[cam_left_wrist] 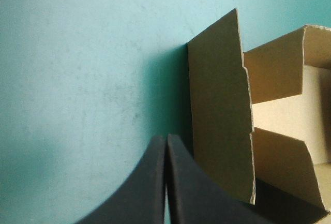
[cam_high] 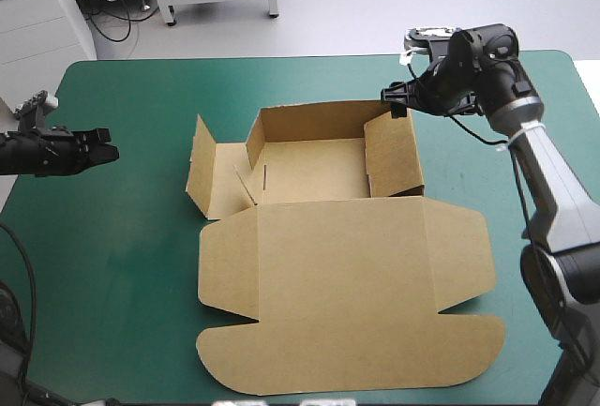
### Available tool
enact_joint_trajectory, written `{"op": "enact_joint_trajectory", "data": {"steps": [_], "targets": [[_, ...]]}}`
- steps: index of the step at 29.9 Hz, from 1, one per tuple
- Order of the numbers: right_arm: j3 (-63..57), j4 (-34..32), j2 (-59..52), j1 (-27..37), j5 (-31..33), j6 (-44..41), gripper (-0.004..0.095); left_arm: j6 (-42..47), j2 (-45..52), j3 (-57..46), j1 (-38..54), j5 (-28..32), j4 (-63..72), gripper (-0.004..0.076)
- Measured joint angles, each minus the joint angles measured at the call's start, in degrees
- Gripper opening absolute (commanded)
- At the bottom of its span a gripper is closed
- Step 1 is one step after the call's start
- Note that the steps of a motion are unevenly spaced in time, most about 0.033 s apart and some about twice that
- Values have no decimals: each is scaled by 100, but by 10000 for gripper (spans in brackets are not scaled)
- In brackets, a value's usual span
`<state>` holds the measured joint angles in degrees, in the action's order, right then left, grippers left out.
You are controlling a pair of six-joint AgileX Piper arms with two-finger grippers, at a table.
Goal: Fold the box
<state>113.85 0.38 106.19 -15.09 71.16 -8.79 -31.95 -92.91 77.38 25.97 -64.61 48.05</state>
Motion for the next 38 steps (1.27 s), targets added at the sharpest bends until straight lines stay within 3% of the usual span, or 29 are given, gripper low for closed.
{"op": "enact_joint_trajectory", "data": {"steps": [13,35,38], "targets": [[-425,-196,-1004,0,25,1,802,-5,0,0,0,-125,-137,-32],[-569,20,794,0,-13,176,801,-1,0,0,0,-158,-282,-32],[-569,130,885,0,-19,230,753,-1,0,0,0,-131,-282,-32]]}}
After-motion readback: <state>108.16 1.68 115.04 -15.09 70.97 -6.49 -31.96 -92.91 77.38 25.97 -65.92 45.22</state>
